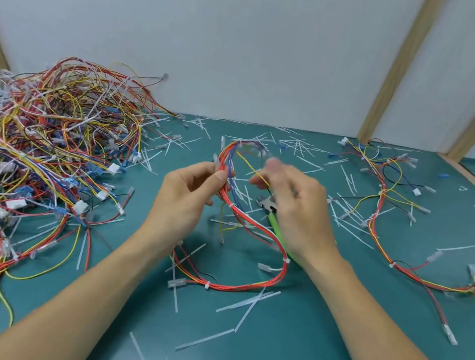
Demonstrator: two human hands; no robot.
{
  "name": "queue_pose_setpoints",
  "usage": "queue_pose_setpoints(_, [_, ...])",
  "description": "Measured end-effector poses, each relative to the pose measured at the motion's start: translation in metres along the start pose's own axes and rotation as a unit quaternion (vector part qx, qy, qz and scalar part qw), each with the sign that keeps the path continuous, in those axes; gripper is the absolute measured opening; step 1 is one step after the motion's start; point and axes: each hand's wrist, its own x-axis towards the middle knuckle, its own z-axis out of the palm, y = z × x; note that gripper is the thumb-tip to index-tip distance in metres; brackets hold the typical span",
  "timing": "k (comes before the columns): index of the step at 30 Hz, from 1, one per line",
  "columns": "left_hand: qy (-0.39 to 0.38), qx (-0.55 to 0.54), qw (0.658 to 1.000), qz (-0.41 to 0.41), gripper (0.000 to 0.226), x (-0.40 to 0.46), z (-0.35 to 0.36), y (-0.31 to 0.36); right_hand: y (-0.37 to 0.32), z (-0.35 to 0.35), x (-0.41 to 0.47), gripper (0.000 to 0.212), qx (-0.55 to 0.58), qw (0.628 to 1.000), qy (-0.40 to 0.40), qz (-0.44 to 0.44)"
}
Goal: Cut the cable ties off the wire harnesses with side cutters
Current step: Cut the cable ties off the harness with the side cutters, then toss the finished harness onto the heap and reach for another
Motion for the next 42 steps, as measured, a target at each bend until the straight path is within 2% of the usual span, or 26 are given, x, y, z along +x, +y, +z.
queue_pose_setpoints(2, [-0.017,0.028,0.996,0.082,0.021,-0.004,0.004,0.002,0.002,-0.003,0.006,0.056,0.049,0.996,0.033,0.065])
queue_pose_setpoints(6, [-0.079,0.114,0.979,0.148,0.012,-0.009,0.009,-0.001,0.001,-0.001,0.007,0.043,0.164,0.983,-0.028,0.076])
queue_pose_setpoints(9, [-0.137,0.122,0.975,0.125,0.016,-0.011,0.009,-0.003,0.0,0.006,0.005,0.015,0.162,0.986,-0.025,0.03])
queue_pose_setpoints(11, [-0.131,0.145,0.976,0.098,0.019,-0.01,0.008,-0.006,0.0,0.007,0.005,0.016,0.138,0.99,0.0,0.041])
queue_pose_setpoints(13, [-0.125,0.178,0.972,0.09,0.023,-0.009,0.006,-0.01,-0.002,0.003,0.007,0.018,0.16,0.983,0.022,0.087])
queue_pose_setpoints(16, [-0.175,0.229,0.954,0.086,0.021,-0.013,0.008,-0.014,-0.01,-0.004,0.012,0.026,0.318,0.931,0.014,0.177])
queue_pose_setpoints(18, [-0.208,0.257,0.94,0.084,0.024,-0.018,0.012,-0.016,-0.011,-0.006,0.015,0.036,0.359,0.909,0.011,0.211])
queue_pose_setpoints(20, [-0.222,0.268,0.933,0.09,0.028,-0.021,0.016,-0.018,-0.008,-0.006,0.015,0.036,0.36,0.906,0.012,0.221])
queue_pose_setpoints(22, [-0.216,0.266,0.935,0.09,0.028,-0.022,0.017,-0.017,-0.005,-0.007,0.015,0.026,0.341,0.915,0.024,0.216])
queue_pose_setpoints(25, [-0.169,0.283,0.94,0.086,0.023,-0.018,0.012,-0.016,0.003,-0.016,0.022,0.014,0.239,0.955,0.087,0.15])
queue_pose_setpoints(26, [-0.149,0.321,0.931,0.083,0.022,-0.017,0.009,-0.015,0.006,-0.022,0.026,0.009,0.201,0.966,0.114,0.119])
queue_pose_setpoints(28, [-0.131,0.428,0.891,0.07,0.019,-0.014,0.004,-0.013,0.011,-0.035,0.037,0.01,0.157,0.97,0.173,0.071])
queue_pose_setpoints(30, [-0.154,0.493,0.855,0.053,0.021,-0.014,0.003,-0.012,0.014,-0.048,0.05,0.014,0.119,0.966,0.226,0.042])
queue_pose_setpoints(31, [-0.176,0.491,0.852,0.046,0.021,-0.015,0.004,-0.011,0.015,-0.055,0.057,0.016,0.089,0.965,0.245,0.028])
queue_pose_setpoints(33, [-0.252,0.39,0.885,0.017,0.016,-0.018,0.008,-0.008,0.017,-0.067,0.074,0.021,0.019,0.962,0.271,-0.001])
queue_pose_setpoints(34, [-0.31,0.282,0.908,-0.017,0.014,-0.02,0.011,-0.006,0.018,-0.073,0.084,0.024,-0.022,0.959,0.281,-0.011])
queue_pose_setpoints(35, [-0.382,0.157,0.909,-0.056,0.016,-0.024,0.014,-0.002,0.02,-0.079,0.093,0.028,-0.069,0.956,0.287,-0.012])
queue_pose_setpoints(36, [-0.448,0.043,0.889,-0.083,0.023,-0.027,0.017,0.003,0.022,-0.086,0.103,0.031,-0.122,0.95,0.288,-0.005])
queue_pose_setpoints(38, [-0.522,-0.088,0.844,-0.091,0.037,-0.03,0.018,0.005,0.032,-0.1,0.123,0.039,-0.247,0.929,0.273,0.022])
queue_pose_setpoints(39, [-0.518,-0.115,0.843,-0.087,0.039,-0.029,0.018,0.005,0.038,-0.107,0.131,0.043,-0.31,0.915,0.256,0.034])
queue_pose_setpoints(40, [-0.484,-0.13,0.862,-0.084,0.037,-0.027,0.017,0.004,0.045,-0.113,0.137,0.044,-0.364,0.9,0.235,0.04])
queue_pose_setpoints(42, [-0.332,-0.117,0.932,-0.084,0.027,-0.02,0.015,0.004,0.062,-0.121,0.144,0.038,-0.435,0.878,0.194,0.043])
